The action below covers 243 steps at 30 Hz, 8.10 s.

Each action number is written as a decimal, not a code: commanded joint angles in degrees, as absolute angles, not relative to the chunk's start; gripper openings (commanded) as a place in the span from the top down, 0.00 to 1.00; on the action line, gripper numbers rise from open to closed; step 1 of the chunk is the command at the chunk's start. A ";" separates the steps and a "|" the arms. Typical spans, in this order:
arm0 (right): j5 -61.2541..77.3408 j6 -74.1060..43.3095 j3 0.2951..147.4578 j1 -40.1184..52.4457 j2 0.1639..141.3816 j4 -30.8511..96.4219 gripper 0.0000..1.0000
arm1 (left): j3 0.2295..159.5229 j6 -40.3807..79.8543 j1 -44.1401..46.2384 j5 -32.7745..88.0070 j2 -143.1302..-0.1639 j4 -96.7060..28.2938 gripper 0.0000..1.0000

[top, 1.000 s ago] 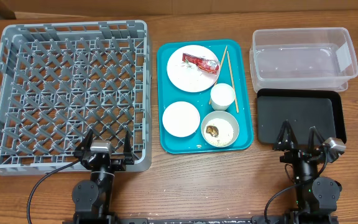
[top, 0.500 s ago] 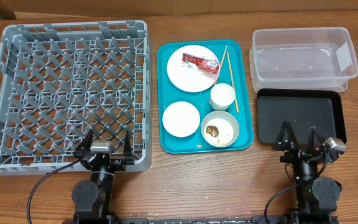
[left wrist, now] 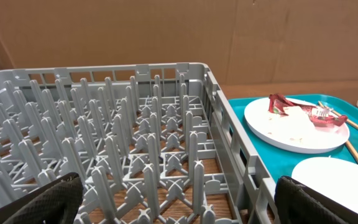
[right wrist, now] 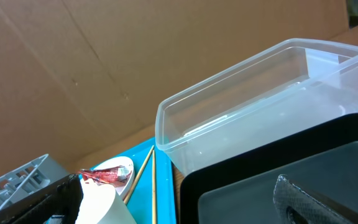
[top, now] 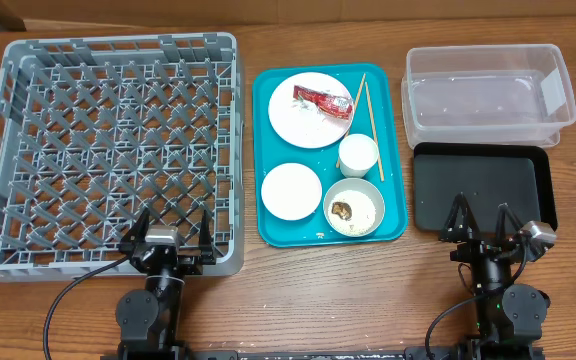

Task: Sort waste into correct bins and load items into the dishwasher

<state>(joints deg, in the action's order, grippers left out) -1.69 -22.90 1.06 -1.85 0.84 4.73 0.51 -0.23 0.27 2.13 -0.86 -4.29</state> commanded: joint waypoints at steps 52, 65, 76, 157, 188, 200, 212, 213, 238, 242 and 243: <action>25.36 -16.84 10.85 -2.00 3.97 6.72 0.00 | 0.27 -1.15 0.34 2.39 -0.32 -4.27 0.00; 29.89 -8.19 51.57 -1.10 43.40 24.69 0.00 | 0.27 -1.13 0.34 2.39 -0.32 -4.27 0.00; 17.74 -1.21 95.94 15.27 88.16 50.61 0.00 | 0.27 -1.15 0.34 2.39 -0.32 -4.27 0.00; -11.29 -28.60 109.65 -1.37 115.98 58.11 0.96 | 0.27 -1.15 0.34 2.39 -0.32 -4.27 0.00; 10.66 -21.32 114.04 10.85 101.82 81.45 0.50 | 0.27 -1.13 0.34 2.39 -0.32 -4.29 0.00; 6.04 -33.26 94.83 26.22 101.82 71.40 0.51 | 0.27 -1.15 0.34 2.39 -0.32 -4.27 0.00; -1.39 -22.00 80.09 38.81 101.82 62.78 0.59 | 0.27 -1.13 0.34 2.39 -0.32 -4.27 0.00; -2.90 -21.98 79.13 39.64 101.82 62.59 0.60 | 0.27 -1.15 0.34 2.39 -0.32 -4.27 0.00; -7.07 -16.29 66.04 43.07 101.84 48.82 0.96 | 0.27 -1.15 0.34 2.39 -0.32 -4.27 0.00; -6.98 -17.02 66.24 43.07 101.58 49.87 0.96 | 0.27 -1.15 0.34 2.39 -0.32 -4.27 0.00; -6.83 -17.91 66.57 43.07 101.38 50.48 0.96 | 0.27 -1.15 0.34 2.39 -0.32 -4.27 0.00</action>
